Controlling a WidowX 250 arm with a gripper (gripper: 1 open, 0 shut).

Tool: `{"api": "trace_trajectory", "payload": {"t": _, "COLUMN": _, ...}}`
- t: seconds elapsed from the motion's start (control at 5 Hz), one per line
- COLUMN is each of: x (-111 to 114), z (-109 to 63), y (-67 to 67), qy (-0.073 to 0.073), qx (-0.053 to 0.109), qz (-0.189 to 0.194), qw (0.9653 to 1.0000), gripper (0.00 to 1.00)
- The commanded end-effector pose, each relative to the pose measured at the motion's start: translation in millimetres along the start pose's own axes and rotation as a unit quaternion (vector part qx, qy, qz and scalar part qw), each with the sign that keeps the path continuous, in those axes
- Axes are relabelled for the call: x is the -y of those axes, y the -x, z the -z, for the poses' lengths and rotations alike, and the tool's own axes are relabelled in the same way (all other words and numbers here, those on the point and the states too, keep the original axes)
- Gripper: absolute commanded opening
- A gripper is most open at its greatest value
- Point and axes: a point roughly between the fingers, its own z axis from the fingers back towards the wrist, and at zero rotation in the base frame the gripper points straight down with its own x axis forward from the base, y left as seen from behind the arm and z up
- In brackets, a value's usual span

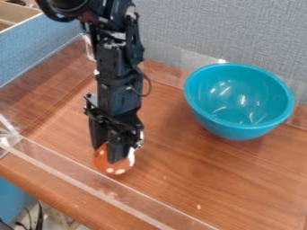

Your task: Put the mushroom in the blue bowl

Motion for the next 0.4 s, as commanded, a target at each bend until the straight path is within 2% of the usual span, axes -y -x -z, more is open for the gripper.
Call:
{"api": "trace_trajectory", "payload": {"t": 0.0, "x": -3, "z": -12.5, "y": -0.2, "qy": -0.009, "qx": 0.026, "qz": -0.003, "qw": 0.9996, "gripper": 0.00}}
{"api": "trace_trajectory", "payload": {"t": 0.2, "x": -1, "z": -24.6, "y": 0.7, "qy": -0.009, "qx": 0.036, "qz": -0.005, "qw": 0.9993, "gripper": 0.00}}
